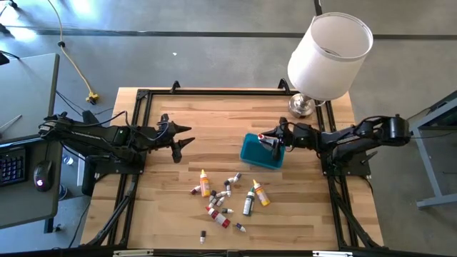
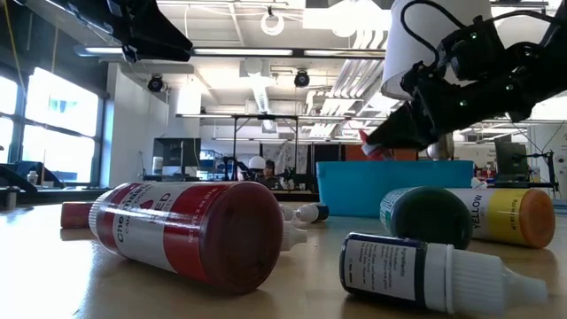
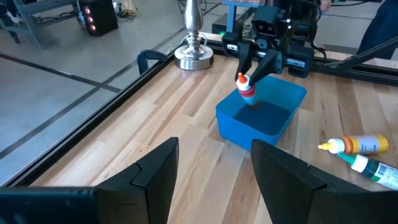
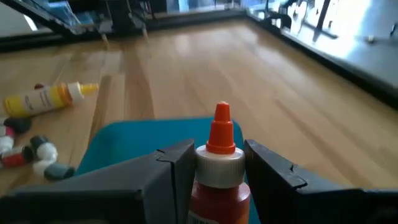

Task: Pick & Place food coloring
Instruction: Put the large orange food coloring bottle into the blue bin

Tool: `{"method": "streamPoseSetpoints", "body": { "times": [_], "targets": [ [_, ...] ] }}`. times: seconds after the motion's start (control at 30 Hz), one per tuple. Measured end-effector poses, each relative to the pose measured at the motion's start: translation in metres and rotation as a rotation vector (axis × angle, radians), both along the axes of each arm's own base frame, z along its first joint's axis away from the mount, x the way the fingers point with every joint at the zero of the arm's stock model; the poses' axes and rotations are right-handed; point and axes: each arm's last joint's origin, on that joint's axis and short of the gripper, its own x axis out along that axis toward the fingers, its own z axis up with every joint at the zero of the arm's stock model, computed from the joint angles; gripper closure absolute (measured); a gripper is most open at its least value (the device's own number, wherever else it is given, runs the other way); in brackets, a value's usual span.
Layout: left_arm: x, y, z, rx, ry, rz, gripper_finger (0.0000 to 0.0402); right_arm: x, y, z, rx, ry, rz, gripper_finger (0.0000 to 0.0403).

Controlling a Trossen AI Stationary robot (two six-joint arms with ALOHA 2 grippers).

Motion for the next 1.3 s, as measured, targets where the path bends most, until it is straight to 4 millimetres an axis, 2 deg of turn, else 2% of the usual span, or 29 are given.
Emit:
{"method": "streamPoseSetpoints", "body": {
  "times": [0.4, 0.8, 0.93, 1.13, 1.3],
  "targets": [
    [0.000, 0.000, 0.000, 0.000, 0.000, -0.001, 0.0204, -0.022, 0.005, 0.012, 0.044, 0.094, -0.010, 0.0279],
    [0.000, 0.000, 0.000, -0.001, 0.000, -0.001, 0.0204, -0.049, 0.012, 0.012, 0.175, 0.230, -0.035, 0.0279],
    [0.000, 0.000, 0.000, -0.001, -0.001, 0.000, 0.0204, -0.053, 0.012, 0.018, 0.148, 0.197, -0.048, 0.0279],
    [0.000, 0.000, 0.001, -0.002, -0.007, 0.000, 0.0204, -0.055, 0.012, 0.036, 0.053, 0.056, -0.039, 0.0279],
    [0.000, 0.000, 0.001, -0.001, -0.007, 0.000, 0.0204, -0.057, 0.009, 0.038, -0.051, 0.052, -0.129, 0.0279]
  ]
}}
